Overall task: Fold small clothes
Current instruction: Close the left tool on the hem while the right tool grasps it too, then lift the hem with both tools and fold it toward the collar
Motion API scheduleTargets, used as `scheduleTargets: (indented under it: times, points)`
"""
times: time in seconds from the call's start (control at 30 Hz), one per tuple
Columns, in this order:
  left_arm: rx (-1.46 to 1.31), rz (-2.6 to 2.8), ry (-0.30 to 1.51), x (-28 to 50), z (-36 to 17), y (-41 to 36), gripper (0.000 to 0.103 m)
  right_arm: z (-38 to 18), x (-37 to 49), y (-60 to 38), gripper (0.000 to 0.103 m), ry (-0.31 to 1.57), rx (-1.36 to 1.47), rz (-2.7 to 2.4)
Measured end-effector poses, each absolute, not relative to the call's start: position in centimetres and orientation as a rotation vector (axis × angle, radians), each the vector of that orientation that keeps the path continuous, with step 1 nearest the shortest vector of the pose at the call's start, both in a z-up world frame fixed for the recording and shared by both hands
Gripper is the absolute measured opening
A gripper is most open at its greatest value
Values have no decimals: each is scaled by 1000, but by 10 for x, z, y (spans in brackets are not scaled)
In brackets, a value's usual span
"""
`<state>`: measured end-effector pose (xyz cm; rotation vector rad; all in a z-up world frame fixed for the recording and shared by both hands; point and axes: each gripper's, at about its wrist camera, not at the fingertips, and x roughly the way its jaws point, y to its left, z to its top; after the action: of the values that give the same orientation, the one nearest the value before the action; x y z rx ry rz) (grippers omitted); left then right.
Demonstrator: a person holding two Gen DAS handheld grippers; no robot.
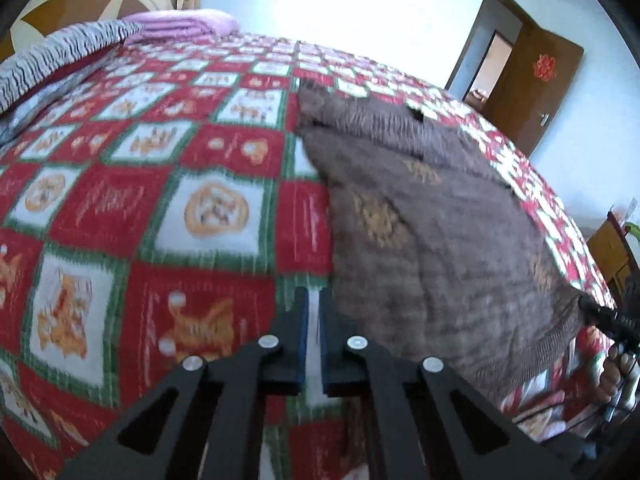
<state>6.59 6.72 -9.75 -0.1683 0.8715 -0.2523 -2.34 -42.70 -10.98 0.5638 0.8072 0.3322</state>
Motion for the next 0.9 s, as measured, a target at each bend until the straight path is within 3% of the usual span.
scheduleTargets:
  times: [0.17, 0.43, 0.63, 0.7, 0.9]
  points:
    - [-134, -270, 861, 71, -89, 62, 5, -103, -21, -428, 5, 796, 558, 338]
    - [-123, -304, 1034, 46, -126, 55, 13, -114, -18, -426, 5, 825, 555, 338]
    - [-150, -374, 1029, 36, -117, 49, 49, -114, -19, -422, 5, 829, 540, 350]
    - [-149, -372, 1028, 33, -116, 49, 78, -115, -19, -420, 5, 831, 535, 352]
    - [-167, -378, 982, 29, -107, 52, 77, -117, -19, -418, 5, 839, 525, 355]
